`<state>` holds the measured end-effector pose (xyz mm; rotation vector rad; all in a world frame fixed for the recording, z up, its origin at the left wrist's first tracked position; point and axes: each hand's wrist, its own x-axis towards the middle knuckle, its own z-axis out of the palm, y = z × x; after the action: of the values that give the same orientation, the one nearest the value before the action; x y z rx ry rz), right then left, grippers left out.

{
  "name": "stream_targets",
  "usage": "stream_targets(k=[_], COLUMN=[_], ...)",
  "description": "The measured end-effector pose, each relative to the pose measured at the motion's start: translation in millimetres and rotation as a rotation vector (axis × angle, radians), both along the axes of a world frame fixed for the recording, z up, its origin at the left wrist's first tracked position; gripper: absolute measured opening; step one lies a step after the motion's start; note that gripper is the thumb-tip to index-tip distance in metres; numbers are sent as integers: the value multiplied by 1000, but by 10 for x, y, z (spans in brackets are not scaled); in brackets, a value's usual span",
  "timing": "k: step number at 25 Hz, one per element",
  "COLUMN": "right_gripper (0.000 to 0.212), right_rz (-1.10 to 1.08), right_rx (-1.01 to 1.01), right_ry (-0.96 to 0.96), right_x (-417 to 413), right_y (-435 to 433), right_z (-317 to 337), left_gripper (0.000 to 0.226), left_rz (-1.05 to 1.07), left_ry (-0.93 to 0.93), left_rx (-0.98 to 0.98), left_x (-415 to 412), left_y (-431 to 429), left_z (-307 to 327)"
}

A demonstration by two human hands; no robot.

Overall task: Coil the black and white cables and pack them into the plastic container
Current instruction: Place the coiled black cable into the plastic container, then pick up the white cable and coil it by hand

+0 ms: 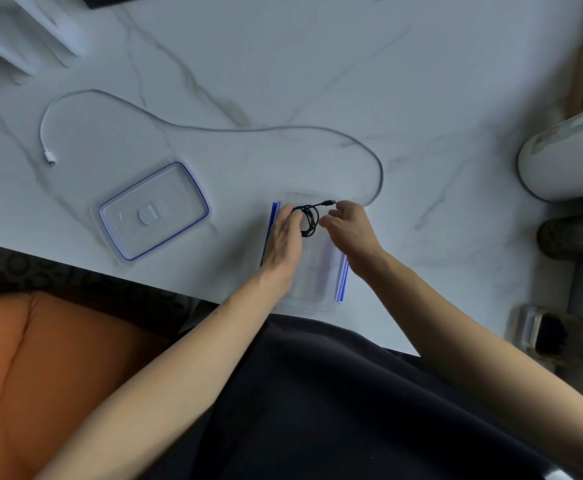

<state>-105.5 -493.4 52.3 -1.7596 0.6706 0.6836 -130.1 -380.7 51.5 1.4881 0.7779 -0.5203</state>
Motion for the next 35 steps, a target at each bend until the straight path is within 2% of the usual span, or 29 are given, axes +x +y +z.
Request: stream_targets(k=[1,3,6,8,15,17,21,26,30,35], right_gripper=[20,20,36,36,35,37,39,41,45,44], right_rz=[1,8,4,34,382,490,717,860,944,1021], right_rx=[-21,-29,18,22,-43,-87,-200,-360,-496,-701], right_ry=[-23,-80,-135,-189,-422,-483,-573,-563,-512,-484], right_x=[-9,-35,-34,40,616,838,1246,1802,2126,2372], right_y=[-33,-89,-51,74,1167,1615,2504,3376,3841,4100], right_z=[39,105,236,316,500,532,437,131,-164,-471], left_gripper=[42,32,20,16,9,14,28,46,50,46], left_rz=[28,72,136,168,274,265,216,87,-55,-130], left_ry=[-22,-46,-110,-155,-264,-294,-239,-153,-116,-148], left_rx=[-16,-48,-59,-30,166,249,425,588,756,892], left_x=[0,5,-12,4,327,526,845,1163,1244,1316], left_y=[42,128,324,507,1733,2267,3191,3922,4275,4509], left_z=[16,76,182,211,338,333,200,-181,-521,-789])
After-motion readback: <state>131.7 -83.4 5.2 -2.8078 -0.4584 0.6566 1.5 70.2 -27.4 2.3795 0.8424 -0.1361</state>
